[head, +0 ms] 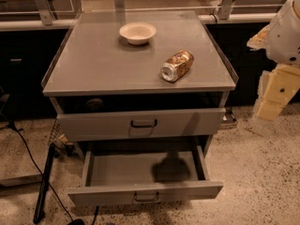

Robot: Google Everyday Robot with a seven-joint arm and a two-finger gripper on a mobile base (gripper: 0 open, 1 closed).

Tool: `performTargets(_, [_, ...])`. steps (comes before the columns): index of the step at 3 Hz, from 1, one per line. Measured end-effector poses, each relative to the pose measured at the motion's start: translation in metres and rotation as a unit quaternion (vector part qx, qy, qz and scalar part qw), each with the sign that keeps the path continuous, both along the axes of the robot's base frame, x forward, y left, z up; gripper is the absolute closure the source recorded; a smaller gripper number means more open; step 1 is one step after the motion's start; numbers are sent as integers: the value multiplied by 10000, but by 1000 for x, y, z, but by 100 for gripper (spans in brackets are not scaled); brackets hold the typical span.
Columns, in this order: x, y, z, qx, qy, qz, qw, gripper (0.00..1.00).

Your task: Close middle drawer

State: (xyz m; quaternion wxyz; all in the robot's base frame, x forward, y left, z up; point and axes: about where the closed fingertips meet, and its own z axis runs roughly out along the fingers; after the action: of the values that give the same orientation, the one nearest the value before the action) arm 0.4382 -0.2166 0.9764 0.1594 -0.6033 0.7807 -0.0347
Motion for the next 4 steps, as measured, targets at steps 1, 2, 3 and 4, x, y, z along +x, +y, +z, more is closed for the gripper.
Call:
performTargets(1, [0,0,0,0,0,0,10000,0])
performTargets(2, [0,0,0,0,0,0,10000,16])
performTargets(3, [-2,-1,-15,99,-19,-106,9999,39])
performTargets(4, [-18,0,-57,428,-23,-347,9985,70])
